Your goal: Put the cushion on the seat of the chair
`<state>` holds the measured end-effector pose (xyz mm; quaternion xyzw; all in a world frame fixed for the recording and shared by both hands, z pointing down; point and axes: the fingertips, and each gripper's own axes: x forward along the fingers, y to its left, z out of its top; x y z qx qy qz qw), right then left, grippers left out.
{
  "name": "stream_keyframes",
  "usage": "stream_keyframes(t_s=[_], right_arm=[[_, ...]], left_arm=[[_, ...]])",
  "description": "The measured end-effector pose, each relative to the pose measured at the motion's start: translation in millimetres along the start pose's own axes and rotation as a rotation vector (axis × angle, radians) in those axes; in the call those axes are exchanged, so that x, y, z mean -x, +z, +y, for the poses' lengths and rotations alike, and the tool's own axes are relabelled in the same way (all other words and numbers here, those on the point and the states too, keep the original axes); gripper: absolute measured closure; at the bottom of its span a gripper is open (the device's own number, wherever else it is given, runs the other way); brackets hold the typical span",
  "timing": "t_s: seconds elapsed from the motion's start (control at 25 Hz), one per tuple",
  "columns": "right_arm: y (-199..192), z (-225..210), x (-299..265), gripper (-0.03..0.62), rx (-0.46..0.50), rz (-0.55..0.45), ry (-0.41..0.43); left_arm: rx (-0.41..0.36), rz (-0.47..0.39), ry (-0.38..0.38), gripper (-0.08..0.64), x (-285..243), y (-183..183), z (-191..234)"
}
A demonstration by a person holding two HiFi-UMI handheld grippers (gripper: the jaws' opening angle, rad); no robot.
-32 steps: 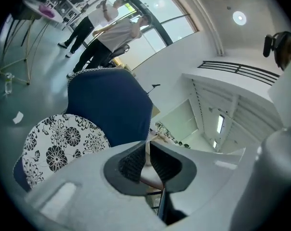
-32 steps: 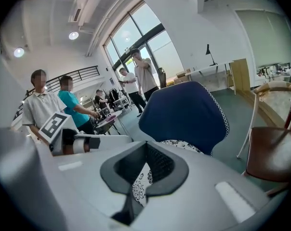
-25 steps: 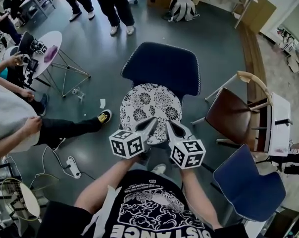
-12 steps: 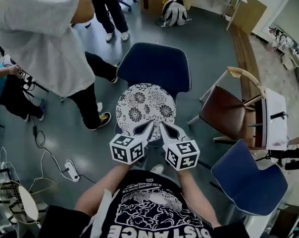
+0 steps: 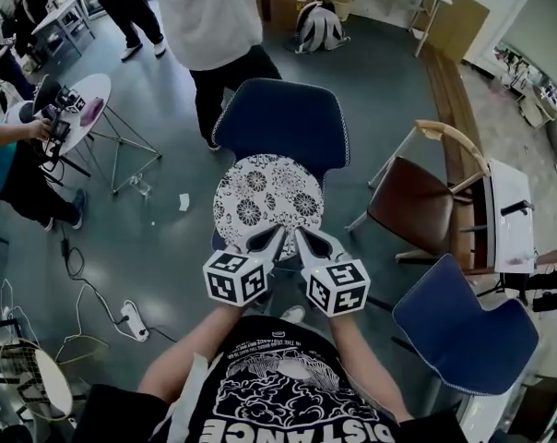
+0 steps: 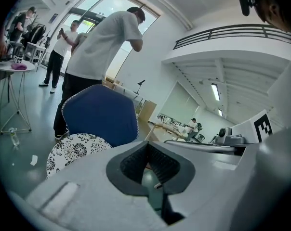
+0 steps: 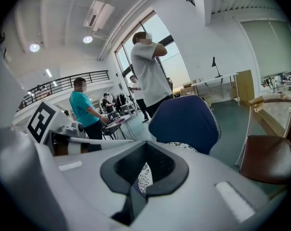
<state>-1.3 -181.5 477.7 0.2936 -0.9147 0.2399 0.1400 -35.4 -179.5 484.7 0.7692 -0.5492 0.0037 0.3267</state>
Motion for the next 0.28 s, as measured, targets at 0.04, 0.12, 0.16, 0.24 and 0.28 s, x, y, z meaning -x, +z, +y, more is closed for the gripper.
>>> stream_keyframes(t_s=[0.04, 0.12, 0.16, 0.24, 0.28], right_arm=[[-0.5, 0.5, 0.6, 0.594, 0.000, 0.001, -0.001], [-2.2, 0.7, 1.7, 0.594, -0.001, 0.002, -0.002], [-3.1, 0.4, 2.3, 0.594, -0.002, 0.003, -0.003], [-4.8, -1.0, 3.6, 0.594, -0.005, 0.004, -0.004], [-5.5, -1.7, 4.3, 0.594, -0.006, 0.005, -0.005]], left_arm=[[-0.001, 0.001, -0.001, 0.565, 0.5, -0.3, -0.8], [-0.003, 0.004, -0.005, 0.565, 1.0, -1.6, -2.5], [-0.005, 0.005, -0.007, 0.565, 0.8, -2.3, -3.5], [-0.009, 0.009, -0.011, 0.565, -0.2, -3.9, -5.7], [-0.012, 0.012, -0.012, 0.565, -0.7, -4.7, -6.7]])
